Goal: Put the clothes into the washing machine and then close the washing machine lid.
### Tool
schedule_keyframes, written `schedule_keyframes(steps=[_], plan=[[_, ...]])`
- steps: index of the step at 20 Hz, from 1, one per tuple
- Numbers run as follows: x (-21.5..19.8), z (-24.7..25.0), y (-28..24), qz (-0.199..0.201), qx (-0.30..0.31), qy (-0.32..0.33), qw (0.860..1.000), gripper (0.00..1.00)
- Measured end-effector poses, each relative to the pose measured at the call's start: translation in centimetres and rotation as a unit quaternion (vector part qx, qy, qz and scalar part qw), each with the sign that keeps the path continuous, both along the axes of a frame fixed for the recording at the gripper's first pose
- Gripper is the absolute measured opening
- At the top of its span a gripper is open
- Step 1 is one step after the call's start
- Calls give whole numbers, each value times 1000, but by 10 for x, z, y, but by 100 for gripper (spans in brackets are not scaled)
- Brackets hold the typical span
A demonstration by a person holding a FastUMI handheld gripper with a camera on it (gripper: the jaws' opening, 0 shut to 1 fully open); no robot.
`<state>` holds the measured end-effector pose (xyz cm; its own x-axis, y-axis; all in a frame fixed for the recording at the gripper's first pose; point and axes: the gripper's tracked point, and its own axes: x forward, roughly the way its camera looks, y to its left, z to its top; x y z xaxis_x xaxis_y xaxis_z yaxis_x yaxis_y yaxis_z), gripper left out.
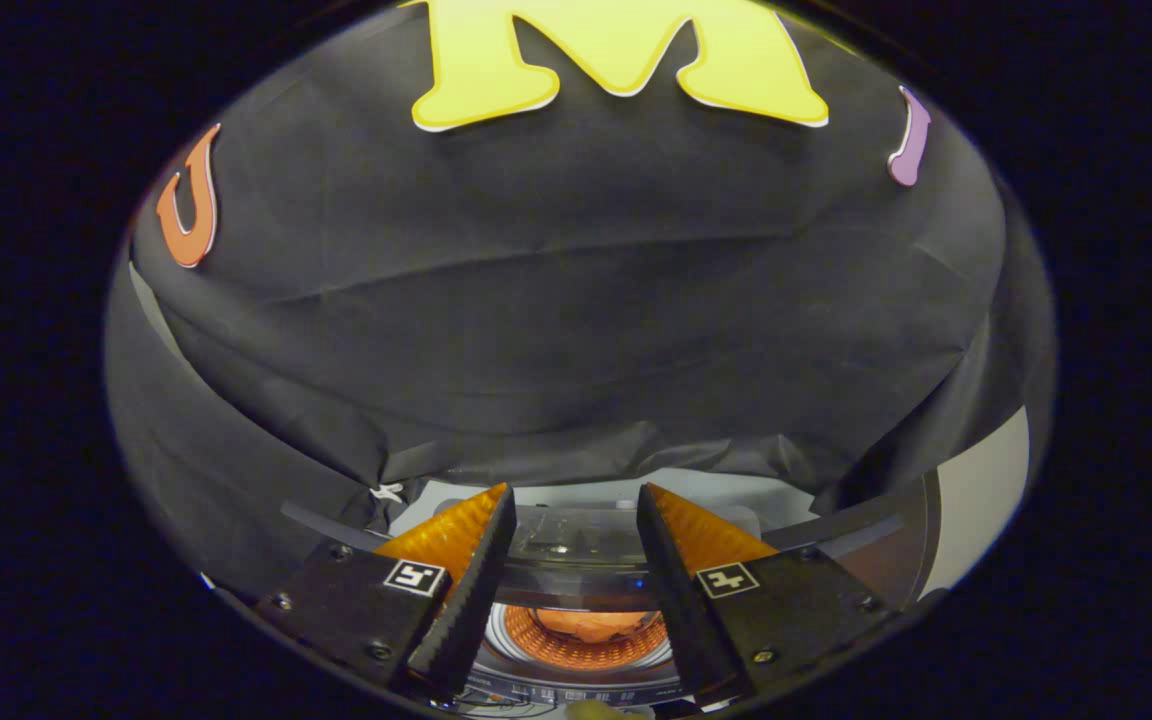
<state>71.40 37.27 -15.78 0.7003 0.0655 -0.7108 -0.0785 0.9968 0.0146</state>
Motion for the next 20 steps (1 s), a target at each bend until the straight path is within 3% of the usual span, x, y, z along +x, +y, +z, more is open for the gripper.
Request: schedule_keyframes(steps=[20], plan=[[-55, -8, -3, 1, 0, -6, 1000, 78]])
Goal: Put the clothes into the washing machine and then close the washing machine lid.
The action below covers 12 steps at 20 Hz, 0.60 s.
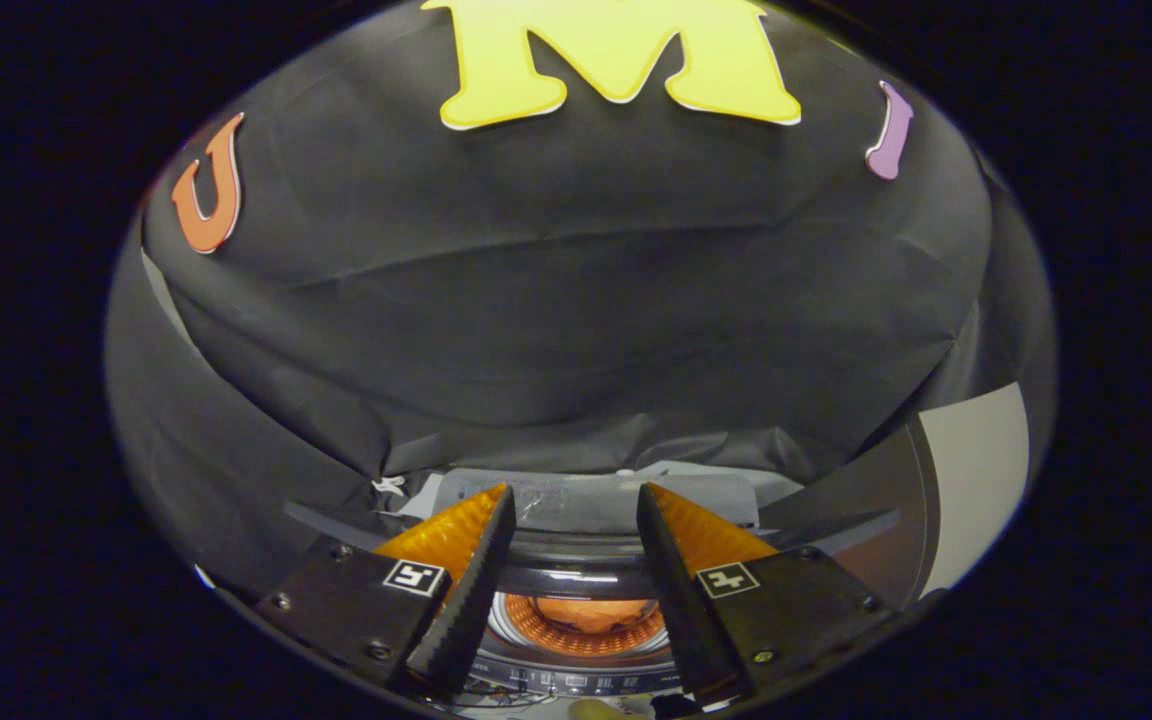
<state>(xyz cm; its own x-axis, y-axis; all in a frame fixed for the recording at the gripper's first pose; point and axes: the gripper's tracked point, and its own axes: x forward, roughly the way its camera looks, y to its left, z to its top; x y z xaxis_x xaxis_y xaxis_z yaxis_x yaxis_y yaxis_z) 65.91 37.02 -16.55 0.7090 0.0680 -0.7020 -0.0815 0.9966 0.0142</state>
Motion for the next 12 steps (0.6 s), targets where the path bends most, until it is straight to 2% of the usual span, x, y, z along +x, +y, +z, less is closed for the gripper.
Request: schedule_keyframes(steps=[12], plan=[[-48, -12, -5, 18, 7, -5, 1000, 78]])
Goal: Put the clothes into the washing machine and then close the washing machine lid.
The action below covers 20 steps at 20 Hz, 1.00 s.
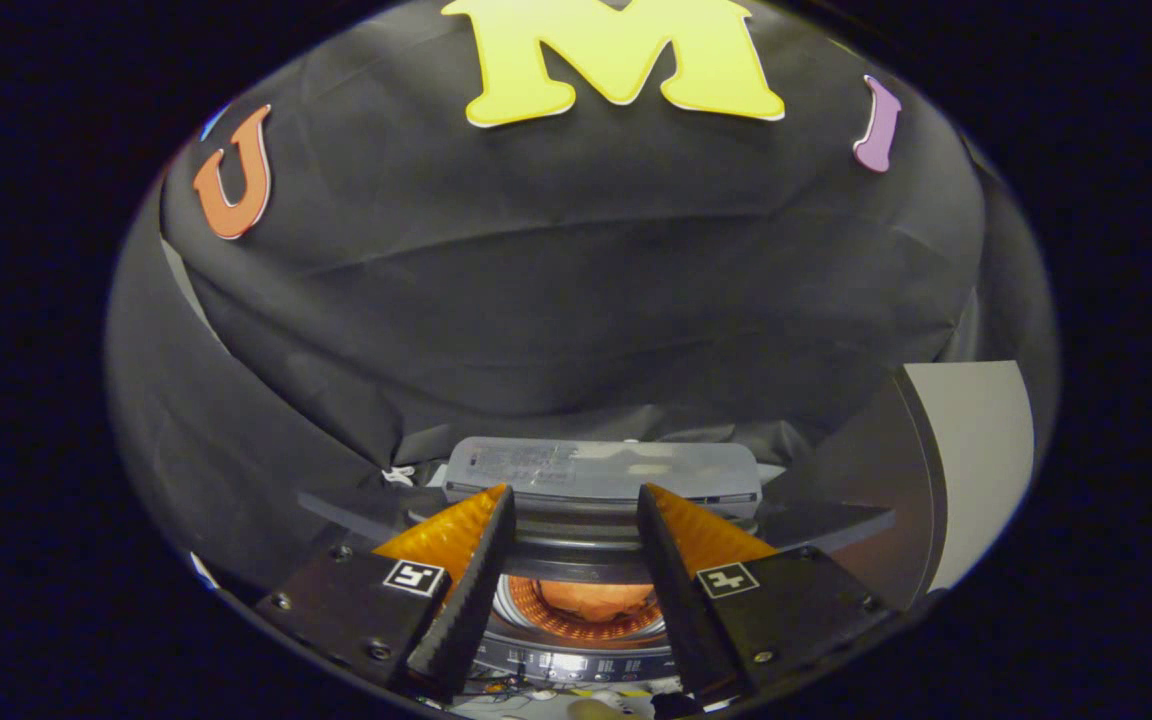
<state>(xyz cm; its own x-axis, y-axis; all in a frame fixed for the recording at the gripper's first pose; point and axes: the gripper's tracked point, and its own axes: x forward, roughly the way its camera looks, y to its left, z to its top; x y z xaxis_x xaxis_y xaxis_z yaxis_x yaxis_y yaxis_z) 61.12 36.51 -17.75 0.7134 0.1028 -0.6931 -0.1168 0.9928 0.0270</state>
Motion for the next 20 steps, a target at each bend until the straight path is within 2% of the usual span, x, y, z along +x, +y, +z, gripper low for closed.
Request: schedule_keyframes(steps=[7, 11, 20], plan=[[-36, -23, -1, 16, -1, 18, 1000, 77], [-58, -57, -4, 21, -1, 53, 998, 76], [-102, -86, -13, 19, -1, 83, 996, 76]])
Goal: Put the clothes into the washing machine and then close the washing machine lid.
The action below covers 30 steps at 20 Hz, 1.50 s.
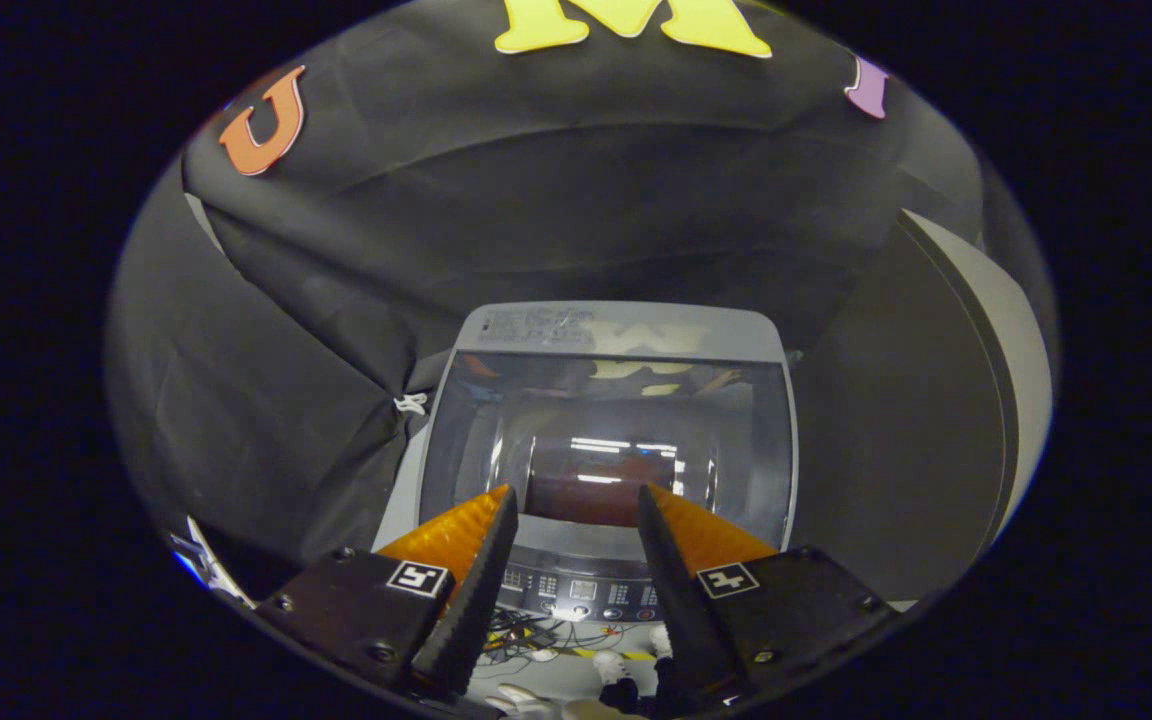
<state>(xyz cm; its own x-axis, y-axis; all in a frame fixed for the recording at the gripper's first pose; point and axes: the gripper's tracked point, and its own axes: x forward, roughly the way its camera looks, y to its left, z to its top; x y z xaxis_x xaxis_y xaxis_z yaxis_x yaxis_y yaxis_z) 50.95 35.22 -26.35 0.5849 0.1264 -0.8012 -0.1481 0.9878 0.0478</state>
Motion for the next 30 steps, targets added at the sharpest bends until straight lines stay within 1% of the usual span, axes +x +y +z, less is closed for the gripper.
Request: schedule_keyframes(steps=[3, 5, 9, 11, 13, 16, 19, 21, 23, 25, 28, 30], plan=[[-9, 13, -5, 4, -4, -17, 1000, 77], [-23, 31, -11, 6, 1, -35, 999, 77], [-45, 90, -35, 10, -2, -115, 993, 76], [-65, 129, -45, 17, 0, -166, 986, 76], [-89, 176, -63, 19, 5, -222, 975, 76], [-126, 238, -95, 8, 17, -292, 956, 76], [-163, 282, -137, -17, 26, -344, 938, 77], [-182, 310, -177, -33, 20, -385, 922, 76], [-204, 325, -210, -44, 10, -413, 910, 78], [-229, 339, -241, -51, 6, -432, 900, 79], [-257, 350, -279, -57, -2, -455, 888, 79], [-275, 352, -301, -59, 0, -465, 883, 79]])
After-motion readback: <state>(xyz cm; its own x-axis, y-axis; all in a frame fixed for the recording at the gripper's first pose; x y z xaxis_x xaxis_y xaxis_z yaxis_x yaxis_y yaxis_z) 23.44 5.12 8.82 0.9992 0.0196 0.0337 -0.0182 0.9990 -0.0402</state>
